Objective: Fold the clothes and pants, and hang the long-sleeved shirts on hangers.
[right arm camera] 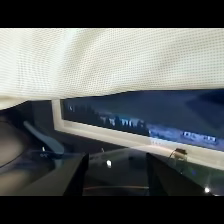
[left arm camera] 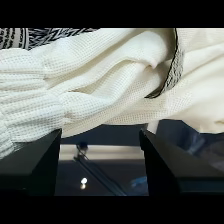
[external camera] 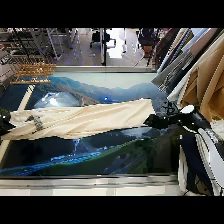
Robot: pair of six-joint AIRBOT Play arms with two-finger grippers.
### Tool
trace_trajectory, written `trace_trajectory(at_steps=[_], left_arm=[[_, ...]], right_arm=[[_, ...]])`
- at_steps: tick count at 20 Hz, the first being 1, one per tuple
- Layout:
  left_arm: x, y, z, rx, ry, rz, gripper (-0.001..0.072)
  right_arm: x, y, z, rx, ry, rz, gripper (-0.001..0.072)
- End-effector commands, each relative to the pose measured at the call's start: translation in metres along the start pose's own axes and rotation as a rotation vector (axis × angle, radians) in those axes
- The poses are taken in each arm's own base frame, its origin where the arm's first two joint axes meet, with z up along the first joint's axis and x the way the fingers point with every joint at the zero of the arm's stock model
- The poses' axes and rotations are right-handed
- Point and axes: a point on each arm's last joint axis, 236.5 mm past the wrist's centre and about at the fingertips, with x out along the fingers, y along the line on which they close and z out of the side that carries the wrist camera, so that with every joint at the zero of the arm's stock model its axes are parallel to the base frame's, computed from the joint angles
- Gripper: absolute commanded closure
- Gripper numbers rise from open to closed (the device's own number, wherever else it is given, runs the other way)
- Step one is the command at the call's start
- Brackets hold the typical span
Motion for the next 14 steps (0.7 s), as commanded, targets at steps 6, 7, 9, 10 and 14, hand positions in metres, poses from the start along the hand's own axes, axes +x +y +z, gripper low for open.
trace_trajectory(at_steps=[6,7,9,10,14], left_arm=[[-0.061,0.031,0.005,0.022,-0.091,0.218,0.0167],[-0.062,0.042,-0.001,0.016,-0.07,0.249,0.0168],[-0.056,0.054,-0.008,0.004,-0.037,0.264,0.0168],[-0.049,0.056,-0.006,0.005,-0.036,0.247,0.0168],[-0.01,0.035,0.008,-0.001,-0.065,0.055,0.0171]], right_arm=[[-0.013,0.007,0.0,-0.036,-0.017,-0.015,0.0294],[-0.013,0.007,0.0,-0.036,-0.017,-0.015,0.0294],[-0.013,0.007,0.001,-0.035,-0.018,-0.014,0.0294],[-0.013,0.007,0.0,-0.035,-0.018,-0.014,0.0294],[-0.013,0.008,0.0,-0.035,-0.017,-0.014,0.0297]])
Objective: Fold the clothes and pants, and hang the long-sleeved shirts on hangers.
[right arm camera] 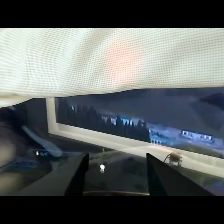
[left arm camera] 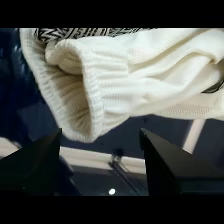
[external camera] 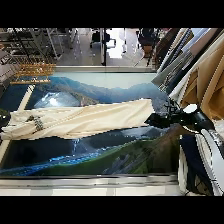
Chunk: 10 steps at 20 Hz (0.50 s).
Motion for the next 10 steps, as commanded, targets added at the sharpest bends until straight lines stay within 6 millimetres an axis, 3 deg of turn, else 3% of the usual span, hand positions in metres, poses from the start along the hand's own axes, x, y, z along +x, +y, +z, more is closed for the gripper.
trace_trajectory(at_steps=[1,2,4,5,7,8,10], left_arm=[[0.028,-0.015,0.005,-0.024,-0.002,-0.127,0.0203],[0.035,-0.02,-0.002,-0.032,0.029,-0.163,0.0326],[0.041,-0.035,-0.018,-0.039,0.105,-0.247,0.069],[0.039,-0.041,-0.018,-0.041,0.107,-0.276,0.069],[0.026,-0.056,0.004,-0.064,0.008,-0.35,0.0692],[0.011,-0.067,0.029,-0.085,-0.108,-0.414,0.0693],[-0.031,-0.072,0.1,-0.203,-0.428,-0.537,0.0694]], right_arm=[[0.0,0.001,0.0,-0.002,0.0,0.0,0.0308],[0.0,0.001,0.0,-0.002,0.001,0.0,0.0308],[0.0,0.0,0.0,-0.002,0.0,-0.001,0.0308],[0.0,0.0,0.0,-0.001,0.0,-0.001,0.0309],[0.0,0.001,0.0,0.01,-0.001,-0.001,0.0361],[-0.001,0.001,0.0,0.015,-0.002,-0.002,0.0364],[-0.001,0.001,0.001,0.021,-0.004,-0.002,0.0364]])
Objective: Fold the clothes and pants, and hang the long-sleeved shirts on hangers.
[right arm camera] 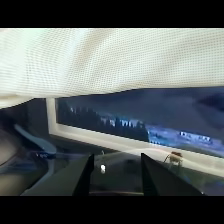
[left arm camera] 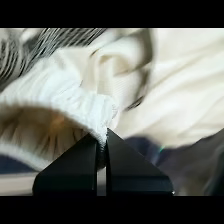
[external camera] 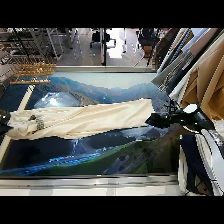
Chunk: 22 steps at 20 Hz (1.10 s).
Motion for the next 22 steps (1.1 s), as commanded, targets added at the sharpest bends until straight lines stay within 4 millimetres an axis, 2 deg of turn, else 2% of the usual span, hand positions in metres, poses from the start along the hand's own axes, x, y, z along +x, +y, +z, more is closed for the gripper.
trace_trajectory(at_steps=[1,2,3,6,7,8,9,10,12,13,14,15,16,17,19,20,21,22], left_arm=[[-0.045,-0.036,0.106,-0.084,-0.483,-0.208,0.0695],[-0.051,-0.024,0.126,-0.114,-0.576,-0.169,0.0694],[-0.043,-0.009,0.136,-0.137,-0.612,-0.117,0.0694],[0.022,0.025,0.13,-0.198,-0.554,-0.053,0.0689],[0.039,0.041,0.131,-0.231,-0.562,-0.022,0.059],[0.052,0.052,0.131,-0.261,-0.57,-0.006,0.0262],[0.057,0.055,0.131,-0.287,-0.572,-0.018,0.0059],[0.056,0.052,0.128,-0.294,-0.559,-0.04,0.0058],[0.037,0.037,0.12,-0.267,-0.522,-0.108,0.006],[0.024,0.031,0.113,-0.236,-0.491,-0.121,0.007],[0.009,0.033,0.1,-0.186,-0.445,-0.082,0.0071],[-0.005,0.043,0.087,-0.133,-0.401,0.004,0.0076],[-0.023,0.06,0.073,-0.094,-0.354,0.129,0.0121],[-0.041,0.076,0.06,-0.087,-0.313,0.251,0.0121],[-0.072,0.099,0.037,-0.114,-0.24,0.449,0.012],[-0.078,0.102,0.025,-0.108,-0.191,0.49,0.0111],[-0.072,0.096,0.013,-0.111,-0.133,0.469,0.0056],[-0.062,0.087,0.001,-0.122,-0.077,0.424,0.0056]], right_arm=[[-0.001,0.001,0.001,0.013,-0.004,-0.001,0.0364],[-0.001,0.0,0.002,0.022,-0.01,-0.003,0.0364],[-0.001,0.0,0.004,0.038,-0.016,-0.004,0.0364],[0.0,0.0,0.006,0.065,-0.027,-0.004,0.0363],[0.0,0.002,0.004,0.072,-0.018,0.002,0.0362],[0.0,0.003,0.0,0.081,0.002,0.007,0.036],[0.0,0.005,-0.005,0.08,0.022,0.013,0.0358],[0.0,0.005,-0.008,0.078,0.034,0.013,0.034],[0.0,-0.006,-0.009,0.066,0.035,-0.032,0.0337],[0.0,-0.015,-0.007,0.088,0.024,-0.069,0.0271],[0.0,-0.022,-0.006,0.112,0.013,-0.097,0.0236],[0.002,-0.029,-0.007,0.127,0.011,-0.118,0.0232],[0.004,-0.031,-0.011,0.146,0.019,-0.12,0.0194],[0.007,-0.033,-0.016,0.169,0.032,-0.119,0.0169],[0.014,-0.035,-0.026,0.221,0.047,-0.111,0.0166],[0.017,-0.037,-0.027,0.253,0.039,-0.107,0.0163],[0.021,-0.04,-0.026,0.293,0.02,-0.108,0.0144],[0.024,-0.042,-0.024,0.331,-0.002,-0.106,0.0126]])
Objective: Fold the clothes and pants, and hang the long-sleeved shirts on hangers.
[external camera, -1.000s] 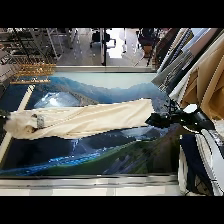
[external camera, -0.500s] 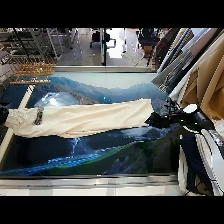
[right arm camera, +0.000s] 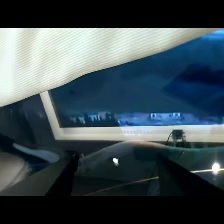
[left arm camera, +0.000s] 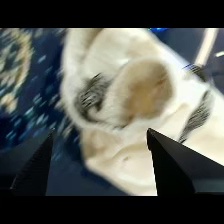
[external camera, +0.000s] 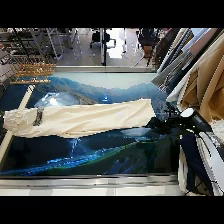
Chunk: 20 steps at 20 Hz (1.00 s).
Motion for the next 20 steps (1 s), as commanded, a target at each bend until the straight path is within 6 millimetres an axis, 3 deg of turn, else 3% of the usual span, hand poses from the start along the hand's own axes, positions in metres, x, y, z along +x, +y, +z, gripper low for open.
trace_trajectory(at_steps=[1,4,7,14,19,20], left_arm=[[-0.011,0.006,-0.051,0.007,0.212,0.056,0.0056],[0.008,-0.028,-0.09,0.008,0.353,-0.04,0.0056],[0.031,-0.041,-0.11,0.02,0.395,-0.048,0.0056],[0.08,-0.043,-0.113,0.041,0.375,-0.025,0.0056],[0.115,-0.066,-0.1,-0.034,0.29,-0.095,0.008],[0.119,-0.069,-0.098,-0.031,0.274,-0.09,0.0202]], right_arm=[[0.011,-0.008,0.005,0.134,-0.048,0.002,0.0125],[0.016,-0.017,0.013,0.22,-0.099,-0.008,0.0125],[0.024,-0.023,0.022,0.274,-0.125,-0.006,0.0125],[0.055,-0.039,0.052,0.366,-0.212,0.037,0.0129],[0.07,-0.039,0.089,0.332,-0.287,0.078,0.0148],[0.075,-0.036,0.095,0.315,-0.279,0.08,0.0148]])
